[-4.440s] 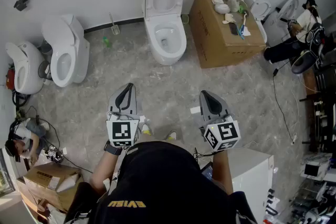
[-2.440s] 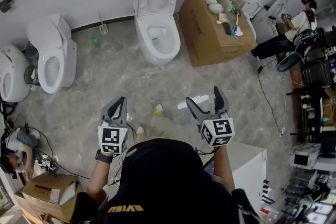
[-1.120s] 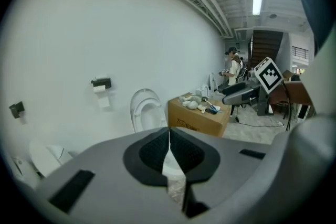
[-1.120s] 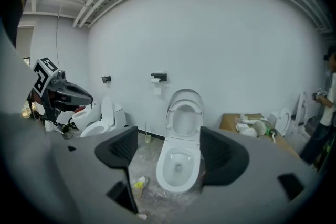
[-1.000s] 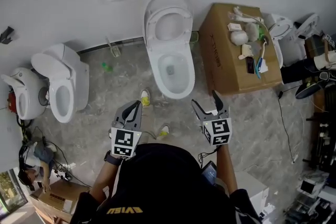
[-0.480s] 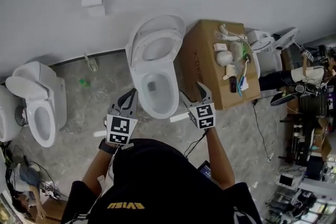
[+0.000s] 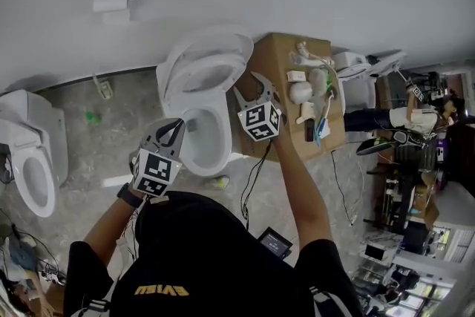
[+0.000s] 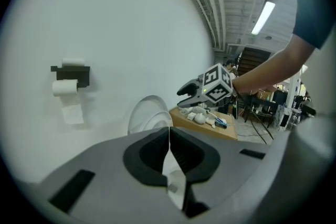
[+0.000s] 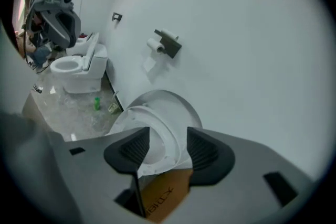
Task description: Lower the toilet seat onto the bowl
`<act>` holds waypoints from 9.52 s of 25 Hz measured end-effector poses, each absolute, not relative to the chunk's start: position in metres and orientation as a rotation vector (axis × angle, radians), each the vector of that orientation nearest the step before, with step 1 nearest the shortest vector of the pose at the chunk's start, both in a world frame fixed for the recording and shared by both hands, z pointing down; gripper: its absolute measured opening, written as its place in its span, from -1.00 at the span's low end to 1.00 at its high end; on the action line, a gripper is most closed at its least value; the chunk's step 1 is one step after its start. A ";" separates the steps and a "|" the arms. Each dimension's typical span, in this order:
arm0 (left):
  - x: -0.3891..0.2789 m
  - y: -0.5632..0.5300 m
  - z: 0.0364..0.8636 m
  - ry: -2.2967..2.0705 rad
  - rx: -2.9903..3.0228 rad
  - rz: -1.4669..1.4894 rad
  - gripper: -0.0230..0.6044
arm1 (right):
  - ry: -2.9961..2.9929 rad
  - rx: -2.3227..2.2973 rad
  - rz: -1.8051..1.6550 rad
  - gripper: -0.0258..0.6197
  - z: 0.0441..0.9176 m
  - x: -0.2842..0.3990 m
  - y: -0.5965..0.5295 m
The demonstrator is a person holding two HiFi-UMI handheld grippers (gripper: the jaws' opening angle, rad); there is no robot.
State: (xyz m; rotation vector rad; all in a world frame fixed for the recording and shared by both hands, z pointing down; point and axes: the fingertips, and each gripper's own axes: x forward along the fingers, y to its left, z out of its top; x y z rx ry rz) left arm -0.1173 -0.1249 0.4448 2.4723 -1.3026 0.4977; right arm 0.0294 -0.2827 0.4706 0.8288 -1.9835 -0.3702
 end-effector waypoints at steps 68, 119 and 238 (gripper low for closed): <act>-0.090 -0.070 0.455 -1.323 2.233 0.292 -0.89 | -1.490 0.310 -0.390 -0.65 0.591 0.049 -0.291; -0.046 -0.064 0.471 -1.075 2.248 0.326 -0.89 | -1.472 0.157 -0.255 -0.50 0.642 0.116 -0.150; 0.021 -0.004 0.581 -0.750 2.188 0.828 -0.89 | -1.558 0.196 -0.086 -0.39 0.841 0.196 0.047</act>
